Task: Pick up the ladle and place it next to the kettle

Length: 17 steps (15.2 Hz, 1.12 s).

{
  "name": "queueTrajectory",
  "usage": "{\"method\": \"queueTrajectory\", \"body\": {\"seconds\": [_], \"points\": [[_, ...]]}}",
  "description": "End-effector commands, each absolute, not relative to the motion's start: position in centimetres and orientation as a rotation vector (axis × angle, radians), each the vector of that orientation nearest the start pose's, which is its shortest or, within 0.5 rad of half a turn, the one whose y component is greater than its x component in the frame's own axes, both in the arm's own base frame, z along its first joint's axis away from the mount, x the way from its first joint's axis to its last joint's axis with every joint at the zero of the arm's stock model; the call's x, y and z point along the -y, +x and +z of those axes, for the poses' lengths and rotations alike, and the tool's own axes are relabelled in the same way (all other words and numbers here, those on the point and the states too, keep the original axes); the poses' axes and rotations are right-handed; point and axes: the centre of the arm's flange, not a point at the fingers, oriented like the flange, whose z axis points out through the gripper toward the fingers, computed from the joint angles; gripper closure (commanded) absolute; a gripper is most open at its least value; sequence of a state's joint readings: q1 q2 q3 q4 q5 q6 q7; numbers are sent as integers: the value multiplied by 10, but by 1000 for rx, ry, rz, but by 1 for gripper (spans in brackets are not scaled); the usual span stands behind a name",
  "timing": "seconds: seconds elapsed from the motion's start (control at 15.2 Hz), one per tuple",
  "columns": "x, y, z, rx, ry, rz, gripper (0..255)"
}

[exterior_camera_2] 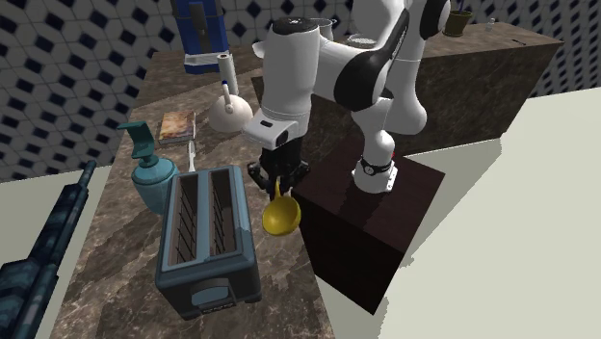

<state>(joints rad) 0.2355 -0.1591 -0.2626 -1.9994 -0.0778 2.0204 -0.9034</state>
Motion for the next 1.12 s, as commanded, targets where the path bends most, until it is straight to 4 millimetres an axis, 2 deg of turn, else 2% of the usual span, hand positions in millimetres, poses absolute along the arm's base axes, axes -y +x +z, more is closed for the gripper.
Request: {"method": "queueTrajectory", "body": {"seconds": [0.0, 0.4, 1.06], "points": [[26, 530, 554, 1414, -2915, -231, 255], [26, 530, 583, 1414, -2915, -231, 255], [139, 461, 583, 1414, -2915, -231, 255]]}}
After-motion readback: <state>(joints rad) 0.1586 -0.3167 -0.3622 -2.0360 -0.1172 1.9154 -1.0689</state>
